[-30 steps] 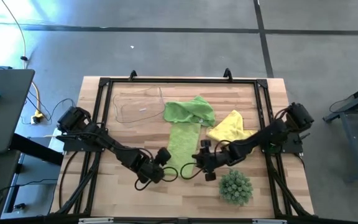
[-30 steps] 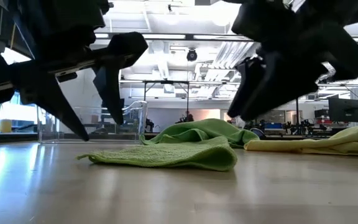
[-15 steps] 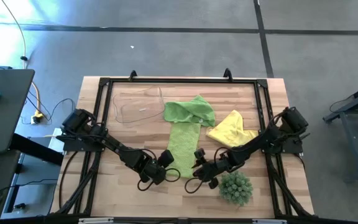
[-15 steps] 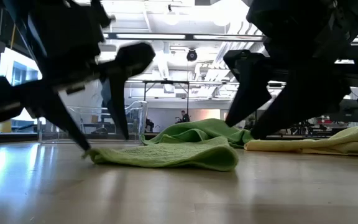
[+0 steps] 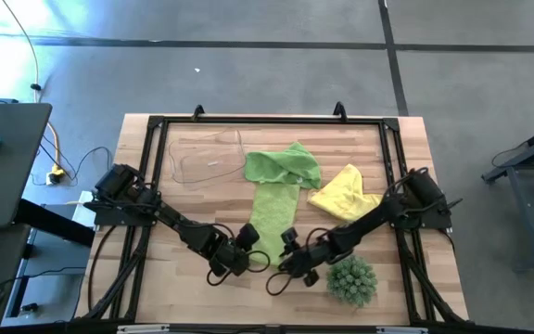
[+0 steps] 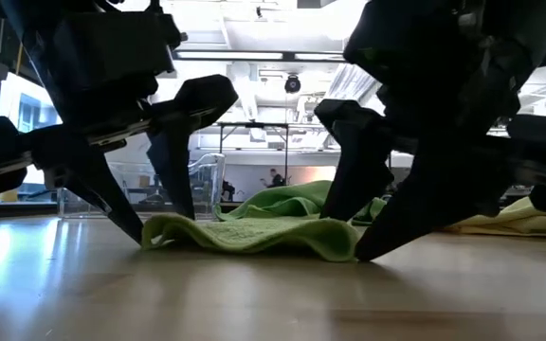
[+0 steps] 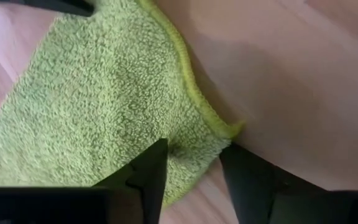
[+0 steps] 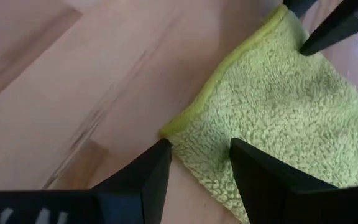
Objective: Roll microfiber towels into tight, uniform cylinder then place into a basket
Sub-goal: Roll the light green towel
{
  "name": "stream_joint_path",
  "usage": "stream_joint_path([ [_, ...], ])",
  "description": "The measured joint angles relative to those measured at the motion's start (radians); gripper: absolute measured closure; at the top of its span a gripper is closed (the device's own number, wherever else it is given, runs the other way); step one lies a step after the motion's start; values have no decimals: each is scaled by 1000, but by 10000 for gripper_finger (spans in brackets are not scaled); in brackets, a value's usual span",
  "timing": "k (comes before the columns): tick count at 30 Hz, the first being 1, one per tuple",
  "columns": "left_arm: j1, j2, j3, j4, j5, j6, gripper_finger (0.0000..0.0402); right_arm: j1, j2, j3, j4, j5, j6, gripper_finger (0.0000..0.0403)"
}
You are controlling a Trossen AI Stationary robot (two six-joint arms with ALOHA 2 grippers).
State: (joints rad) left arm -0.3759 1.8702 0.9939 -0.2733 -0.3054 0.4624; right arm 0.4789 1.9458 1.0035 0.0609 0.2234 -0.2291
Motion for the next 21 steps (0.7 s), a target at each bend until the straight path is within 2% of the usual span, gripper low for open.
stream_joint_path([
  [5,-23,1,0,1,-2,-84,314,1,3,21,-48,2,98,251],
  [13,-51,3,-2,1,-5,-312,390,8,5,26,-75,-5,196,338],
  [17,-51,4,-2,20,3,-432,396,13,5,25,-76,-24,252,388],
  [21,-52,6,-3,61,32,-506,393,12,4,24,-79,-66,308,395],
])
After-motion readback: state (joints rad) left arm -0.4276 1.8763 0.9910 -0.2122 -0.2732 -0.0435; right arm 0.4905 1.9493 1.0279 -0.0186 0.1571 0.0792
